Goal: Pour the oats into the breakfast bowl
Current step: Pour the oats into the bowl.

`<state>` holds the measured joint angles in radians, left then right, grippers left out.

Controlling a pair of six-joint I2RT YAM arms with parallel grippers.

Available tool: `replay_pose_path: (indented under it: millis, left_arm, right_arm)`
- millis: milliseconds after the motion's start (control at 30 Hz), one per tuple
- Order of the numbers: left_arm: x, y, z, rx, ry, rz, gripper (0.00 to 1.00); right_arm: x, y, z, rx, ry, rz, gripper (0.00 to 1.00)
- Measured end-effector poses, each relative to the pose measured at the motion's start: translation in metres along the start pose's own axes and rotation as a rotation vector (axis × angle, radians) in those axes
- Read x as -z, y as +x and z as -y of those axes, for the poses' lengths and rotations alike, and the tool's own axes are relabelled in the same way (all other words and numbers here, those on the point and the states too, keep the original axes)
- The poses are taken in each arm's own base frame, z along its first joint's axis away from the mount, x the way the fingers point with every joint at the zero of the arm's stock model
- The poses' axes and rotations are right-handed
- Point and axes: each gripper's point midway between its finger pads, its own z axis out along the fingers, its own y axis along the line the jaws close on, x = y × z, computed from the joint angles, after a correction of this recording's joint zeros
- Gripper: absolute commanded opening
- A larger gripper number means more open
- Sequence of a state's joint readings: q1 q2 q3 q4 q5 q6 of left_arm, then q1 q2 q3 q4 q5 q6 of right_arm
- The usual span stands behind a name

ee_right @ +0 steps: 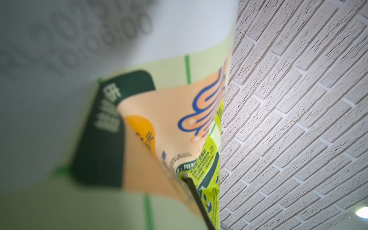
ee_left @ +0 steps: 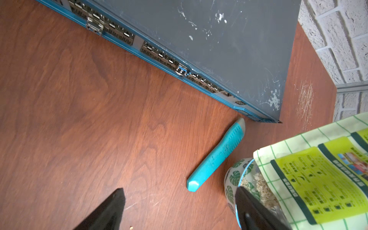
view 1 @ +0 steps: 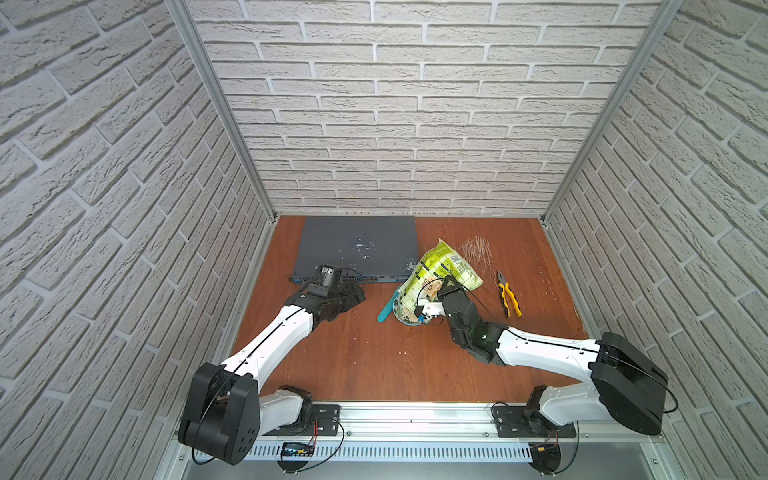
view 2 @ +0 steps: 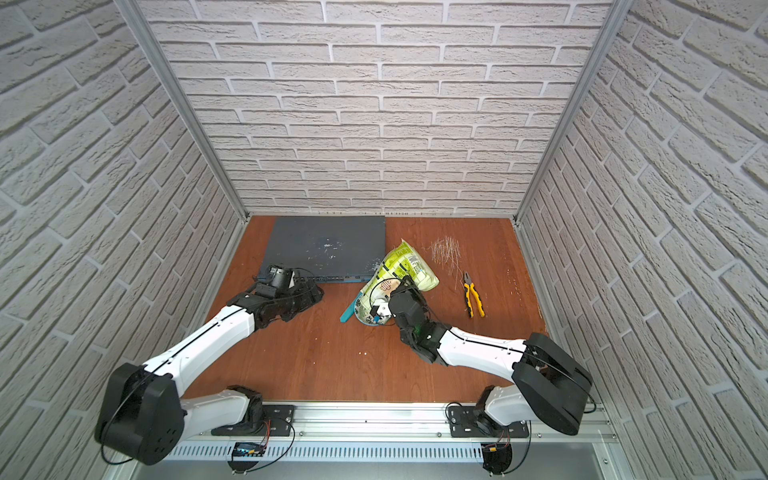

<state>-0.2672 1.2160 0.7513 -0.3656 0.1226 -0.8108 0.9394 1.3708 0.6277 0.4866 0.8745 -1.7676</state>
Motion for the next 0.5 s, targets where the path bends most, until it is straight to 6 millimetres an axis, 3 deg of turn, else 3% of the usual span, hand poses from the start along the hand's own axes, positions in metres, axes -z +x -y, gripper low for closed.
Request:
replay_pose_path:
  millis: [500]
  left_arm:
    - [0.0000, 0.0001, -0.0001, 0.000, 0.000, 0.000, 0.89]
  right_arm:
    - [0.0004, 0.0013, 0.0080, 0.033, 0.028, -0.006, 0.04]
